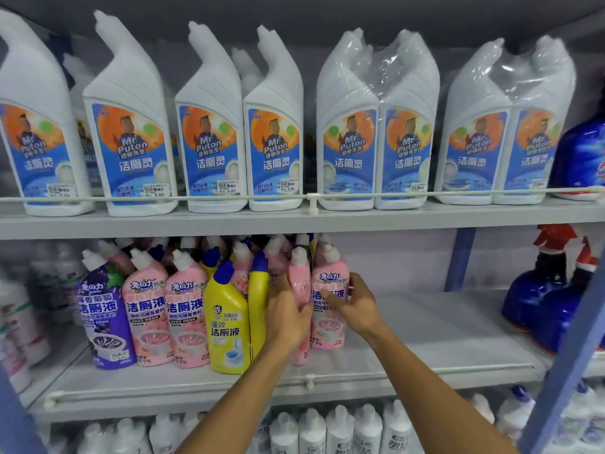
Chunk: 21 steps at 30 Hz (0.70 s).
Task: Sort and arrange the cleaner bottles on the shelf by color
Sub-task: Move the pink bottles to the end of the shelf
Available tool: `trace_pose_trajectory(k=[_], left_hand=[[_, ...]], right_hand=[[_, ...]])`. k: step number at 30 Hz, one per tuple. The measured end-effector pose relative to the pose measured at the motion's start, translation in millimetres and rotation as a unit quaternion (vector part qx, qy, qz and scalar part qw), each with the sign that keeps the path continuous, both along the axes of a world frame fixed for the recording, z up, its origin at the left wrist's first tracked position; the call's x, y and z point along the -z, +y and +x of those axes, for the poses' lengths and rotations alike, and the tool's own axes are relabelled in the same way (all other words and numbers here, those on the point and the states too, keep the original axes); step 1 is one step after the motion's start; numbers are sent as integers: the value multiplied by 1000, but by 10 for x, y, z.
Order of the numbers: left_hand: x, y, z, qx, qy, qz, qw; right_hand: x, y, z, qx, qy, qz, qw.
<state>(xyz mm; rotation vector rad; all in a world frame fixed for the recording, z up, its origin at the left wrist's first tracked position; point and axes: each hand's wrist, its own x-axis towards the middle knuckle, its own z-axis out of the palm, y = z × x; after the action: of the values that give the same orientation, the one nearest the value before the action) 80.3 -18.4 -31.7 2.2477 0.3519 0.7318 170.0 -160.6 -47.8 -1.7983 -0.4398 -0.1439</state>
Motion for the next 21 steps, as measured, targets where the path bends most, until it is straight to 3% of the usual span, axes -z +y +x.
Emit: trace_pose_trajectory(k=[8, 16, 21], left_hand=[[262, 51, 142, 11, -33, -78, 996], [351, 53, 306, 109, -41, -229, 966], [536, -194, 424, 140, -59, -313, 937]], right_hand=[[86, -6, 111, -1, 28, 47, 998], [117, -396, 181, 28, -22, -6, 999], [257, -559, 140, -1, 24, 86, 996]])
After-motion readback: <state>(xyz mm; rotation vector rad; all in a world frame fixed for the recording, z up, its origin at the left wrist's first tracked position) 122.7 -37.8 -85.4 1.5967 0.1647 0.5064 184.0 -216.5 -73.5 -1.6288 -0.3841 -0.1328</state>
